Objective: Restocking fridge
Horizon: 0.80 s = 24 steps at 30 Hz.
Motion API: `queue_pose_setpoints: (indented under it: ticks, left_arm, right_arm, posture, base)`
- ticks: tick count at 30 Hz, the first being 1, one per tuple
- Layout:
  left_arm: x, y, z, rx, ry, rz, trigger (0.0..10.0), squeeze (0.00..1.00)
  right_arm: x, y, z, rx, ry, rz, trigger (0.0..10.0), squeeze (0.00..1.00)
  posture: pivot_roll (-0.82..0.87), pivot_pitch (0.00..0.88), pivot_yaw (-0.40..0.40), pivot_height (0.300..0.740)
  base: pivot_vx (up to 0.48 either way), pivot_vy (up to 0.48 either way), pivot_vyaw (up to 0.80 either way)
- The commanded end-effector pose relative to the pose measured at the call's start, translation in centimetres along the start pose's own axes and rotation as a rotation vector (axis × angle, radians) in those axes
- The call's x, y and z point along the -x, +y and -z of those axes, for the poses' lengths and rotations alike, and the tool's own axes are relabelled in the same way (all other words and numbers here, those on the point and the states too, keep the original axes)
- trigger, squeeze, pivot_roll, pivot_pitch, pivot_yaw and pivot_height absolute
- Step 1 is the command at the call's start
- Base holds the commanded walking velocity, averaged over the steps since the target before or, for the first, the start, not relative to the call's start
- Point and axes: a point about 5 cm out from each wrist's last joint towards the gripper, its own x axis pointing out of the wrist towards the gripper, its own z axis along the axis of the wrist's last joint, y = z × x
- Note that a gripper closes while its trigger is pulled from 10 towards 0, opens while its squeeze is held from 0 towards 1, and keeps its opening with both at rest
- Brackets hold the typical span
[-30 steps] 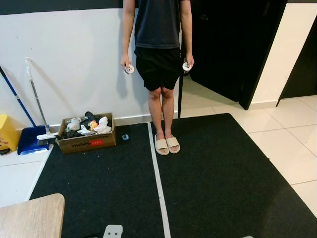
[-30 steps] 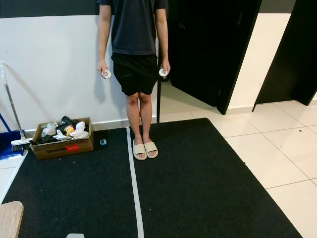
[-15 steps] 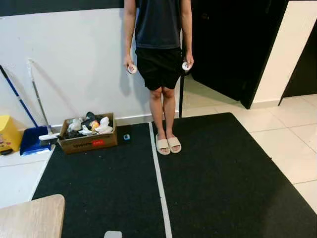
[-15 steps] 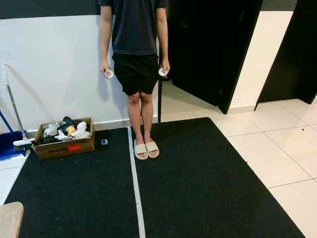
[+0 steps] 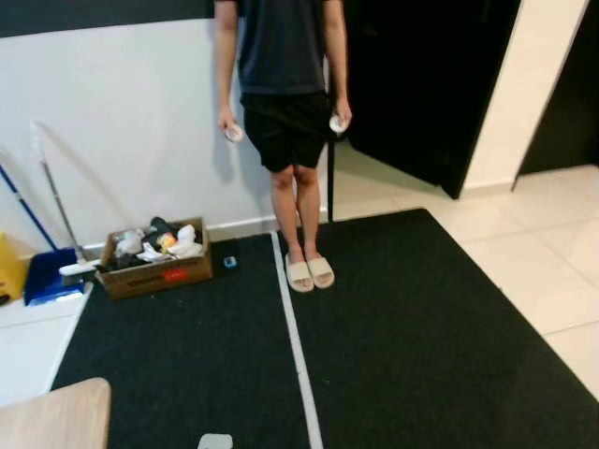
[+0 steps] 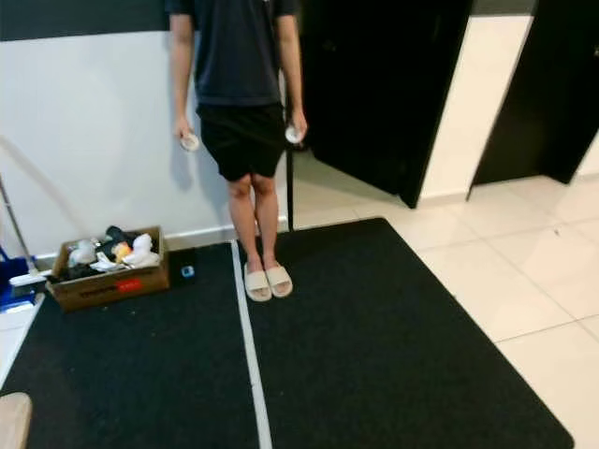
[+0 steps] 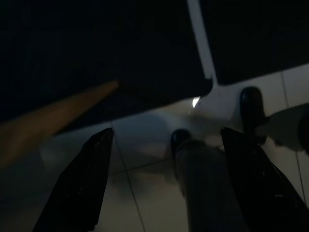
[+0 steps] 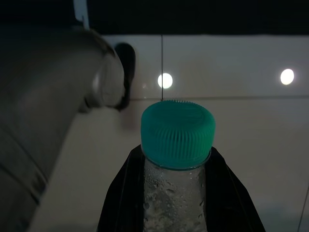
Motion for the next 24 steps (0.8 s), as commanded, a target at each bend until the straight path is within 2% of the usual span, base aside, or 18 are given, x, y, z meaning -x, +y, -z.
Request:
queue_pose_setpoints:
  ticks: [1, 7, 8, 9, 10, 11, 12, 13, 24]
  left_arm:
    - [0.18, -0.04, 1.03, 0.007, 0.030, 0.001, 10.0, 0.00]
    - [0.26, 0.04, 1.33, 0.012, 0.035, -0.002, 10.0, 0.00]
    - [0.26, 0.08, 1.33, 0.013, 0.035, -0.003, 10.0, 0.00]
    - [0.26, 0.08, 1.33, 0.013, 0.035, -0.003, 10.0, 0.00]
    - [0.27, 0.16, 1.29, 0.014, 0.034, -0.005, 10.0, 0.00]
    - [0.27, 0.19, 1.27, 0.014, 0.034, -0.006, 10.0, 0.00]
    - [0.27, 0.23, 1.24, 0.015, 0.033, -0.008, 10.0, 0.00]
    - [0.26, 0.25, 1.21, 0.016, 0.032, -0.009, 10.0, 0.00]
    - [0.22, 0.04, 1.17, 0.014, 0.032, -0.003, 10.0, 0.00]
  right_arm:
    - [-0.02, 0.01, -0.13, -0.014, -0.005, 0.001, 10.0, 0.00]
    - [-0.09, 0.41, -0.39, -0.011, -0.014, -0.017, 10.0, 0.00]
    - [-0.10, 0.46, -0.51, -0.010, -0.019, -0.021, 4.6, 0.00]
    - [-0.10, 0.46, -0.51, -0.010, -0.019, -0.021, 4.6, 0.00]
    - [-0.12, 0.48, -0.71, -0.005, -0.026, -0.022, 0.0, 0.00]
    - [-0.12, 0.46, -0.78, -0.005, -0.028, -0.021, 0.7, 0.00]
    - [-0.12, 0.43, -0.79, -0.005, -0.027, -0.017, 7.5, 0.00]
    - [-0.12, 0.38, -0.77, -0.003, -0.023, -0.012, 10.0, 0.00]
    - [-0.12, 0.35, -0.68, 0.007, -0.011, -0.013, 10.0, 0.00]
  posture:
    - [-0.07, 0.000, 0.019, 0.734]
    - [-0.06, 0.000, 0.017, 0.734]
    - [-0.06, 0.000, 0.017, 0.734]
    - [-0.06, 0.000, 0.017, 0.734]
    - [-0.06, 0.000, 0.017, 0.734]
    - [-0.06, 0.000, 0.017, 0.734]
    - [-0.06, 0.000, 0.017, 0.734]
    - [-0.06, 0.000, 0.017, 0.734]
    - [-0.06, 0.000, 0.014, 0.734]
  base:
    - [0.000, 0.000, 0.00]
    - [0.000, 0.000, 0.00]
    - [0.000, 0.000, 0.00]
    - [0.000, 0.000, 0.00]
    - [0.000, 0.000, 0.00]
    - [0.000, 0.000, 0.00]
    - [0.000, 0.000, 0.00]
    - [0.000, 0.000, 0.00]
    - [0.000, 0.000, 0.00]
